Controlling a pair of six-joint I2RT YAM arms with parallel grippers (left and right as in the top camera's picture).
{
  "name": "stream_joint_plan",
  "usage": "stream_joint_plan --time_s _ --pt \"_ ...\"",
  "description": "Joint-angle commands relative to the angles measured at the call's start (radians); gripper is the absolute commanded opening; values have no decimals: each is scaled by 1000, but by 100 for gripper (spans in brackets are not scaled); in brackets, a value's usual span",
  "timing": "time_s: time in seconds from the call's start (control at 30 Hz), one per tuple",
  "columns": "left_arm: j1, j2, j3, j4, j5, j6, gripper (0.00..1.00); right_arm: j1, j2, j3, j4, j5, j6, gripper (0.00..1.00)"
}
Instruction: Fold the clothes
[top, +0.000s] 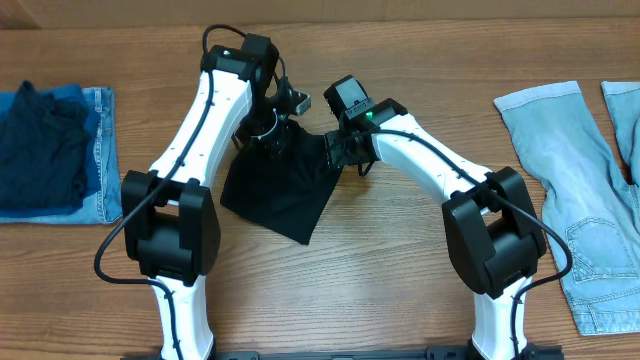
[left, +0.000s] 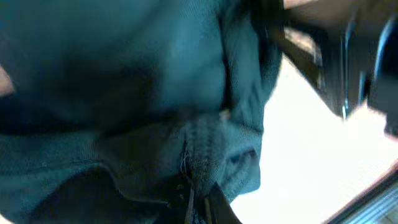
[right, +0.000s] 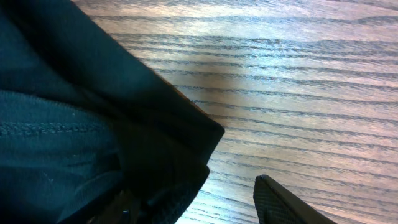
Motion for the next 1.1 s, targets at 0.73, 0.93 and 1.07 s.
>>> stream_joint_plan --time_s 0.73,0.93,1.07 --pt "-185 4 -6 -282 -16 -63 27 -117 0 18 -2 18 -3 62" --pt "-195 4 -6 -315 21 -59 47 -163 0 18 -2 18 -7 63" --pt "-201 4 -6 -311 -91 -93 19 -166 -3 21 -6 15 -69 63"
